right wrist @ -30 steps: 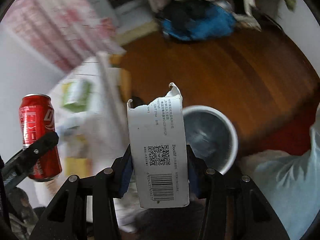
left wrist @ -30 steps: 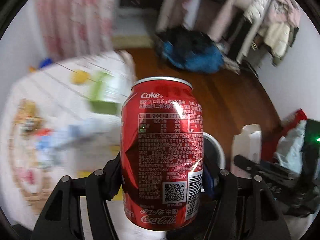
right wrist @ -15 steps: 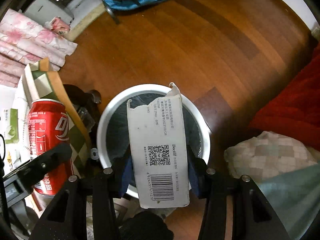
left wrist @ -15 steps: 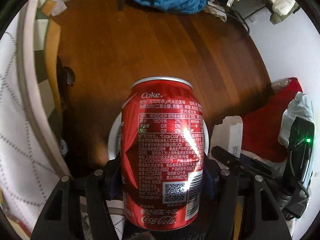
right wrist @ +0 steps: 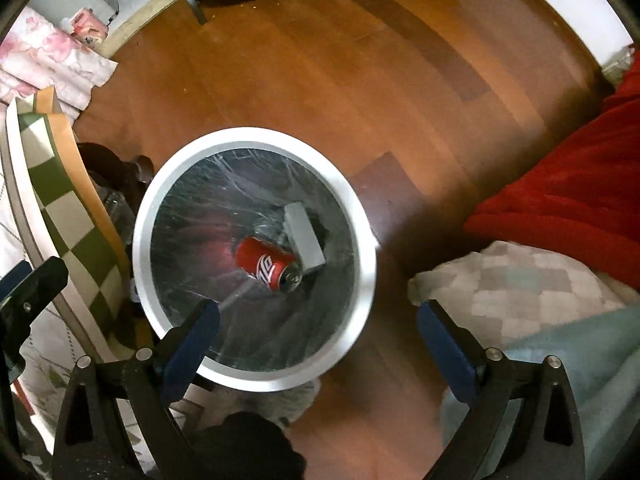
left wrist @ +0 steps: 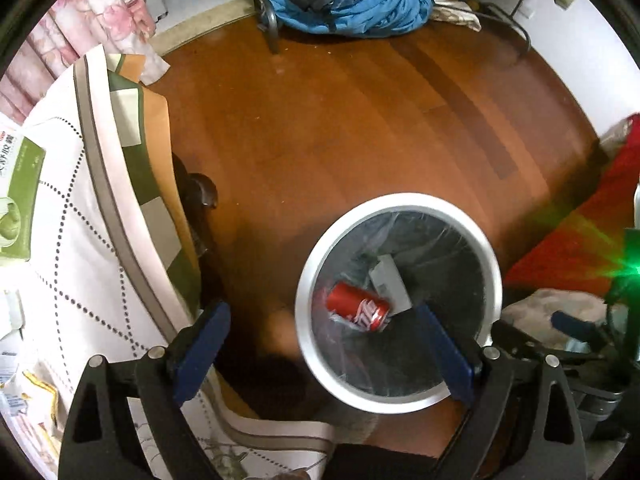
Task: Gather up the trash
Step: 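Carry both items over the white bin and open both tools to drop them, then move both tools back over the table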
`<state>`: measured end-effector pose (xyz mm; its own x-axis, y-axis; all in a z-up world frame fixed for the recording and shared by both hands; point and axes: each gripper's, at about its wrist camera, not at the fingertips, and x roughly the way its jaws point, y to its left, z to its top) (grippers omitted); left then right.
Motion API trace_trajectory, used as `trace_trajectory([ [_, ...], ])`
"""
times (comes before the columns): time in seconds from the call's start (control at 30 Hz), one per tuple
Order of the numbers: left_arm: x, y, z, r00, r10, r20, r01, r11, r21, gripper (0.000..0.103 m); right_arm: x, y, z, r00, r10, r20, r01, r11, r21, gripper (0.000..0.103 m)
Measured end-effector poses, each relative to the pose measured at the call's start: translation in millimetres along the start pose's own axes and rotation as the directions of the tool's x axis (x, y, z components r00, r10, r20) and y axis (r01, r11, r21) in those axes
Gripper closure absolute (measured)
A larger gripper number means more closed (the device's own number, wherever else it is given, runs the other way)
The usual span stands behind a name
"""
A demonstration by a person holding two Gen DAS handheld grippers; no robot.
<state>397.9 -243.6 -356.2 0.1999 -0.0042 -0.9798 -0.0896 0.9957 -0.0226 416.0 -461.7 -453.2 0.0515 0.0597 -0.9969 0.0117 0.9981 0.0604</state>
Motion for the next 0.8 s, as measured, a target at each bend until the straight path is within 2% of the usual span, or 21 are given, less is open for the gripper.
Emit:
trace_trajectory([
  [0.23, -15.9, -6.1, -3.8, 0.999, 0.033, 0.019, -0.033, 0.999, 0.018, 0.008, -21.2, -2.9, -13.5, 1.0, -0.008, 0.029, 0.008, 1.0, 0.012, 0.002],
  [0.53, -64.6, -9.9, -10.1, 0.995, 0.031, 0.09, -0.033, 0.999, 0.025, 0.008, -81.1, 0.0, -30.4, 0.994, 0.012, 0.107, -0.014, 1.0, 0.014, 0.002],
  [0.7, -108.1, -6.3, -14.9, 0.988, 0.005, 0.155, -0.007, 1.0, 0.015, 0.008, -130.8, 1.0, -43.0, 0.983, 0.049, 0.175, -0.054, 0.998, 0.022, 0.002],
  [0.8, -141.9, 5.6, -16.4, 0.977, -0.018, 0.212, 0.021, 1.0, -0.011, 0.008, -166.2, 6.8, -49.0, 0.97, 0.084, 0.228, -0.09, 0.996, 0.015, 0.002],
])
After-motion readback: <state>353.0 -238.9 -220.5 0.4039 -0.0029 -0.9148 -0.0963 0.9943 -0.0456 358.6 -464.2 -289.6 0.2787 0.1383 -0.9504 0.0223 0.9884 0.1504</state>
